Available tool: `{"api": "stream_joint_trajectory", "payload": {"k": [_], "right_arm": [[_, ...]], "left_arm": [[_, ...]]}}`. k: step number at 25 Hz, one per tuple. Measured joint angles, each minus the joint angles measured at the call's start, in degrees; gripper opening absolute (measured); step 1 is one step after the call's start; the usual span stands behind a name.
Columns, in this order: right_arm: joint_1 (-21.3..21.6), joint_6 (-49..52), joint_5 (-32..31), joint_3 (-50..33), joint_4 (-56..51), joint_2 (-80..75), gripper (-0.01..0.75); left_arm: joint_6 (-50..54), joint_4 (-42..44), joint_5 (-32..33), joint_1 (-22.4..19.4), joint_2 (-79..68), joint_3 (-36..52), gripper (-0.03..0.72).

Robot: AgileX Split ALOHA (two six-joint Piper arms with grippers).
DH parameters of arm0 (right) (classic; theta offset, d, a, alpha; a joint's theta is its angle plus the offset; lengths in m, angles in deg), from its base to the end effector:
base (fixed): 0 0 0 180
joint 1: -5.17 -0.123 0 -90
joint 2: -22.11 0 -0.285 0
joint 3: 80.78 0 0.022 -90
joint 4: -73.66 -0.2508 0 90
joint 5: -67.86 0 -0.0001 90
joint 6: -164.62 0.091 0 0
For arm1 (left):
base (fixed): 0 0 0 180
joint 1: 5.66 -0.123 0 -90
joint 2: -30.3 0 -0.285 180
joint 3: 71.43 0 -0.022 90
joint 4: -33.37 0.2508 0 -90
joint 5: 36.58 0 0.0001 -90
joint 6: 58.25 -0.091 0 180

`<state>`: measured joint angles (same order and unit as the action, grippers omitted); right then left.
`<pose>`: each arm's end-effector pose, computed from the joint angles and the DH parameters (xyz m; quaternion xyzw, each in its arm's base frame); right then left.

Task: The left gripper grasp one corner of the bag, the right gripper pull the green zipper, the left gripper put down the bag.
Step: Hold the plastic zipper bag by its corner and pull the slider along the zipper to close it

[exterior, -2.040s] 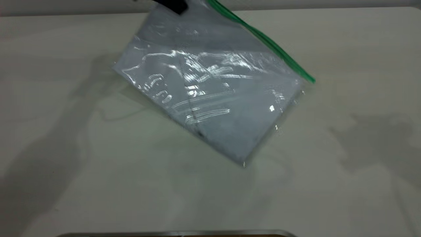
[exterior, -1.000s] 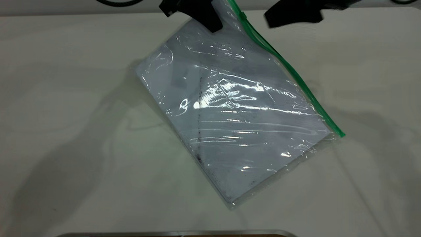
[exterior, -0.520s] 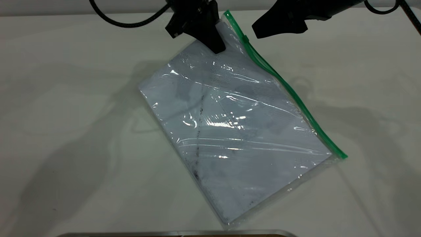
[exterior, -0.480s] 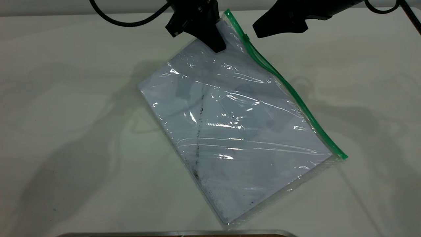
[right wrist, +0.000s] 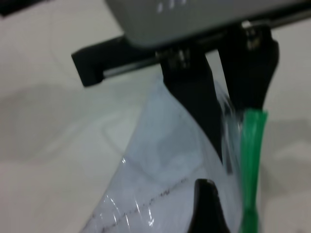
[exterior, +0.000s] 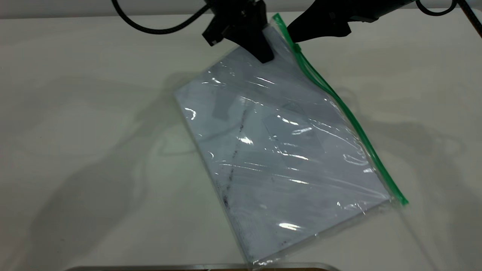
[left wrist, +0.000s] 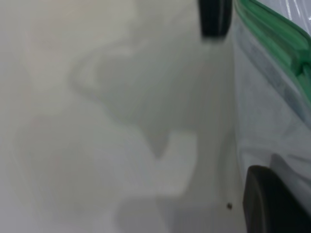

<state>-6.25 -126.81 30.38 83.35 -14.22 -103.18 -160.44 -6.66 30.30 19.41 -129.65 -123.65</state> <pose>0.3642 0.1301 0.1166 -0.3713 0.8235 0.2690 0.3339 0.4552 -0.2724 0.0934 0.7878 0.5239 -0.2233 0.2345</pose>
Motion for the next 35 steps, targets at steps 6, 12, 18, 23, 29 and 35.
{"api": "stream_joint_trajectory", "payload": {"k": [6, 12, 18, 23, 29, 35], "right_arm": [[0.0, 2.0, -0.2, 0.0, 0.8, -0.7, 0.572], [0.0, 2.3, -0.9, 0.0, 0.9, -2.7, 0.528], [0.0, 2.4, -1.2, 0.0, 0.9, -4.5, 0.463], [0.0, 2.6, -1.8, 0.0, 0.2, -4.6, 0.367], [0.0, 2.6, -3.3, 0.0, 0.0, -4.6, 0.238], [0.0, 2.6, -3.4, 0.0, 0.0, -4.6, 0.218]], "left_arm": [[-0.9, -0.2, 0.0, 0.5, 0.0, 0.0, 0.051], [-1.0, -0.2, -0.2, 0.5, 0.0, 0.0, 0.051], [-1.0, -0.2, -0.4, 0.5, 0.0, 0.0, 0.051], [-1.1, -0.2, -0.4, 0.5, 0.0, 0.0, 0.051], [-1.3, -0.2, -0.4, 0.5, 0.0, 0.0, 0.051], [-1.3, -0.2, -0.4, 0.5, 0.0, 0.0, 0.051]]}}
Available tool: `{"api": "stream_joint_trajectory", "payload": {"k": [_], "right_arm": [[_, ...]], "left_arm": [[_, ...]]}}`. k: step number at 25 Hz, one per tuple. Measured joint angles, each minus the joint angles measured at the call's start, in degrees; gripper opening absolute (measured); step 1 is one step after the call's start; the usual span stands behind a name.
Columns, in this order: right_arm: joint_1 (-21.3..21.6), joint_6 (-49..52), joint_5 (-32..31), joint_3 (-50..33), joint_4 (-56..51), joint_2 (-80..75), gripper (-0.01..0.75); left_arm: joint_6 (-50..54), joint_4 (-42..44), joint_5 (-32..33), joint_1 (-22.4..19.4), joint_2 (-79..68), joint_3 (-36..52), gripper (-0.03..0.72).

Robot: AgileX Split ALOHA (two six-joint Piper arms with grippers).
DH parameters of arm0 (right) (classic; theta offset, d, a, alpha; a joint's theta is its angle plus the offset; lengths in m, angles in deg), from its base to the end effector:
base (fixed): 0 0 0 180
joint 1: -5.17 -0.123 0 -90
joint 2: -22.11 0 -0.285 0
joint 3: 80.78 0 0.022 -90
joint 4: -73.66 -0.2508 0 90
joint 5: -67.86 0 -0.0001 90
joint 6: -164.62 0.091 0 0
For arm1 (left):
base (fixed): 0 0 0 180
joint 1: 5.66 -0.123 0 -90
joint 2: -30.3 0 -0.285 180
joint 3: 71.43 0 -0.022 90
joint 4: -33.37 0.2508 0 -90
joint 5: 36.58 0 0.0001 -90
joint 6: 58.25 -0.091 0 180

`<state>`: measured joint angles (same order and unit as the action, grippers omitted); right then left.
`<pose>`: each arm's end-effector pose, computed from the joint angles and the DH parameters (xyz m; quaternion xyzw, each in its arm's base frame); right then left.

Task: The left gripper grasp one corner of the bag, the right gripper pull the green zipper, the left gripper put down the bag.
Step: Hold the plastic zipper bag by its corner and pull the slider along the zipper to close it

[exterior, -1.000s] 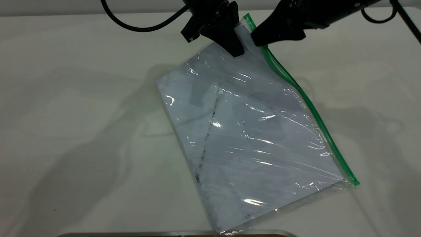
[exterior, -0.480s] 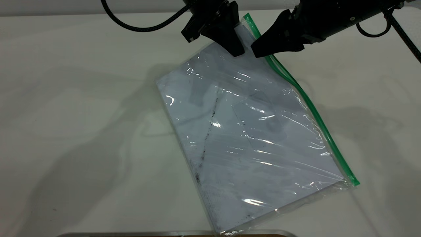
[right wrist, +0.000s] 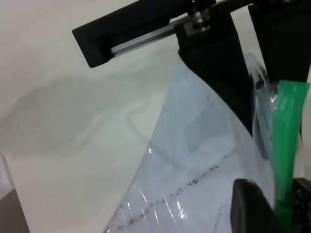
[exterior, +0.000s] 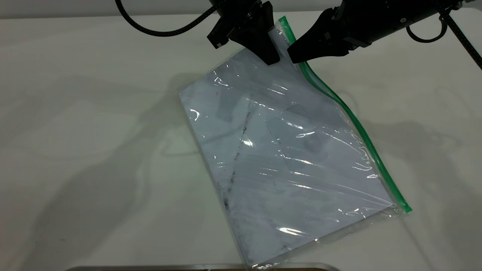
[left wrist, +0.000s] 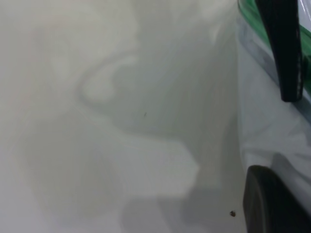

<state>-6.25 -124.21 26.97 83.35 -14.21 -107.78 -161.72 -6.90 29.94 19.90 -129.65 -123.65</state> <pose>0.3596 0.1334 0.0887 -0.3494 0.8350 0.3105 0.2903 0.4534 -0.2767 0.0936 0.7943 0.5128 -0.2210 0.2392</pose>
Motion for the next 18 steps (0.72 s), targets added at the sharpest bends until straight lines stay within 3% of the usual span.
{"api": "stream_joint_trajectory", "payload": {"k": [4, 11, 18], "right_arm": [[0.0, 0.0, 0.0, 0.0, 0.0, 0.0, 0.192], [0.0, 0.2, 0.0, 0.0, 0.0, 0.0, 0.070], [0.0, 1.3, 0.5, 0.0, 0.0, 0.0, 0.052]], "left_arm": [[0.0, 0.0, 0.1, 0.0, 0.0, 0.0, 0.051], [0.0, 0.0, 0.2, 0.0, 0.0, 0.0, 0.051], [0.4, -0.2, 0.3, -0.1, 0.0, 0.0, 0.051]]}}
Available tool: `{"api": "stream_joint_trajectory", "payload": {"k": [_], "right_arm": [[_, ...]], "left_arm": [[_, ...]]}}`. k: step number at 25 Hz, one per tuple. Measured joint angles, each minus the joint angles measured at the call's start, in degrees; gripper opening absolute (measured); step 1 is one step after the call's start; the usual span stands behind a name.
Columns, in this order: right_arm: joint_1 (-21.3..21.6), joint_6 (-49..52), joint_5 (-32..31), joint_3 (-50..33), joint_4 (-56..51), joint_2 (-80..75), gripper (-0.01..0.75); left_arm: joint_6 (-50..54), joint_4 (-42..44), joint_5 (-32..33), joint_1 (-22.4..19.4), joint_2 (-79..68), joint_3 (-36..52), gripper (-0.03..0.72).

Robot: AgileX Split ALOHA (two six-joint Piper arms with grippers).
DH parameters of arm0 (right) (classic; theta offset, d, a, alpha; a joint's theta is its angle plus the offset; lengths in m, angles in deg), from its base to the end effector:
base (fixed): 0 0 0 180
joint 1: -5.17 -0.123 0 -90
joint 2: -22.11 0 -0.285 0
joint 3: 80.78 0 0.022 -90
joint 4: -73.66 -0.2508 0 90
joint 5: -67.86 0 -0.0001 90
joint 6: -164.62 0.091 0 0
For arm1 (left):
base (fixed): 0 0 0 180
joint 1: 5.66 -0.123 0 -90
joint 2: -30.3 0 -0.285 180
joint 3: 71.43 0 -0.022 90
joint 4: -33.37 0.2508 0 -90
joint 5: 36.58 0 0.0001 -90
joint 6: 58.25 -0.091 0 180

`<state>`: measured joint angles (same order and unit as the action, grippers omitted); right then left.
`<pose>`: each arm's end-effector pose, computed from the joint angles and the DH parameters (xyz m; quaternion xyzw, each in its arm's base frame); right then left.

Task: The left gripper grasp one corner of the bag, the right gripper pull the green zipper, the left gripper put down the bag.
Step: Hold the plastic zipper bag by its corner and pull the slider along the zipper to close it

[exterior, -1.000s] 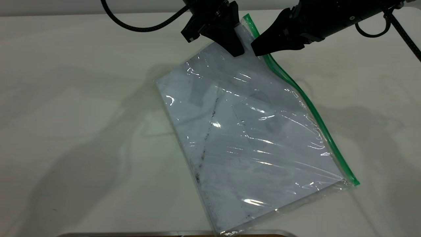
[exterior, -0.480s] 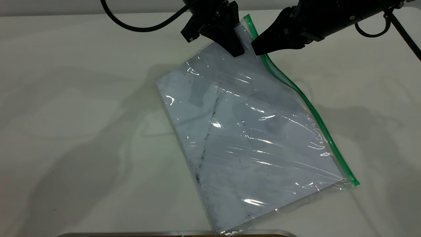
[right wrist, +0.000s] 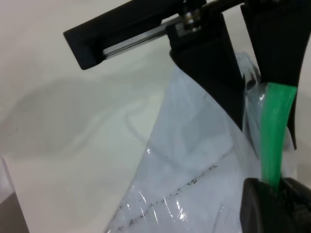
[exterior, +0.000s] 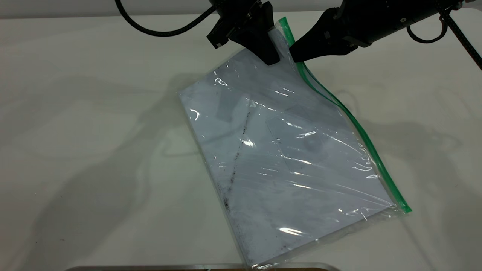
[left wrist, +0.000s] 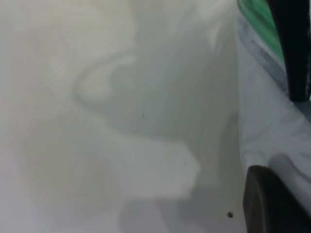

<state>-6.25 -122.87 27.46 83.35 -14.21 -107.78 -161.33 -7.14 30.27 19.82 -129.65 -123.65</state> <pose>0.3600 0.1329 0.0882 -0.3389 0.8407 0.3101 0.2869 0.4532 -0.2762 0.0938 0.7918 0.5156 -0.2250 0.2378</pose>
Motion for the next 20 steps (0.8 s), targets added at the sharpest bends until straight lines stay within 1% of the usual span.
{"api": "stream_joint_trajectory", "payload": {"k": [5, 12, 20], "right_arm": [[0.0, 1.6, 1.0, 0.0, 0.1, 0.1, 0.052], [0.0, 2.9, 3.6, 0.4, -0.1, 0.1, 0.052], [-0.1, 2.9, 7.1, 0.4, 0.0, 0.1, 0.052]], "left_arm": [[0.4, -1.4, 0.0, -0.6, 0.0, 0.0, 0.051], [0.6, -5.5, 0.0, -3.0, 0.0, 0.0, 0.051], [0.6, -6.6, 0.0, -4.3, 0.2, 0.0, 0.051]]}}
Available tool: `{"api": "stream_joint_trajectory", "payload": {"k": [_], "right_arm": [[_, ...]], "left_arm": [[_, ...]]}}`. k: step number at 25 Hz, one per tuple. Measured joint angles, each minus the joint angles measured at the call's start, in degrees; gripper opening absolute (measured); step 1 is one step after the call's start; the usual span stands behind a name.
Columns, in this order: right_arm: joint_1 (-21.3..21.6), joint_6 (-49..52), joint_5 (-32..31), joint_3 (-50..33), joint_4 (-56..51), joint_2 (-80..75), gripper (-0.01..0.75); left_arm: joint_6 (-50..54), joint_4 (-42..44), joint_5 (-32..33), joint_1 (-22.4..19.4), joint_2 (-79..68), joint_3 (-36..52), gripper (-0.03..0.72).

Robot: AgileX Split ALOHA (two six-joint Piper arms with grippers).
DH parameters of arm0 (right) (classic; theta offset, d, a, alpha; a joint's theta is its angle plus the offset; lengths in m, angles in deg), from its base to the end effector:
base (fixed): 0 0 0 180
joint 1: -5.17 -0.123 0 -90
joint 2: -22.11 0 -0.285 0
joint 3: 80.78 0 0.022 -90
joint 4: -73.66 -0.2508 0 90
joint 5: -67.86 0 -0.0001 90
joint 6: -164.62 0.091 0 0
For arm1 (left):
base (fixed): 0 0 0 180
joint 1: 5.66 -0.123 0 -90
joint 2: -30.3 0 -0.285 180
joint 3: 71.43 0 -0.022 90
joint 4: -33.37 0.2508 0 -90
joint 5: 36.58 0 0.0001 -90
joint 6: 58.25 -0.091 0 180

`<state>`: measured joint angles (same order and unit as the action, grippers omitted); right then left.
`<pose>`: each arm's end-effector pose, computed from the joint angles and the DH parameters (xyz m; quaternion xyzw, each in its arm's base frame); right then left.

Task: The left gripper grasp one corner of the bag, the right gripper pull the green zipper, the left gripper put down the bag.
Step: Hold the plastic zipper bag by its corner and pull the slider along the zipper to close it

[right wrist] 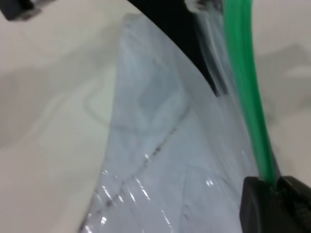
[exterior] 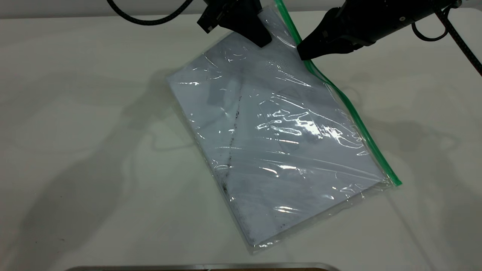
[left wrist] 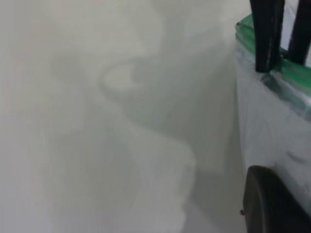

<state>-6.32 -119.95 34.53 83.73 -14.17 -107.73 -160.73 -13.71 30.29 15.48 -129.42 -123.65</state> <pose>0.3673 0.1257 0.0845 -0.3066 0.8692 0.2607 0.2873 0.4722 -0.2483 0.1023 0.7416 0.5548 -0.2547 0.2782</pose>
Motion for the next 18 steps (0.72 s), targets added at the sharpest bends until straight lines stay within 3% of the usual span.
{"api": "stream_joint_trajectory", "payload": {"k": [18], "right_arm": [[-0.4, 5.1, 7.9, 0.0, 7.9, 0.0, 0.052]], "left_arm": [[0.0, -1.3, 0.0, -2.1, 0.2, 0.0, 0.052]]}}
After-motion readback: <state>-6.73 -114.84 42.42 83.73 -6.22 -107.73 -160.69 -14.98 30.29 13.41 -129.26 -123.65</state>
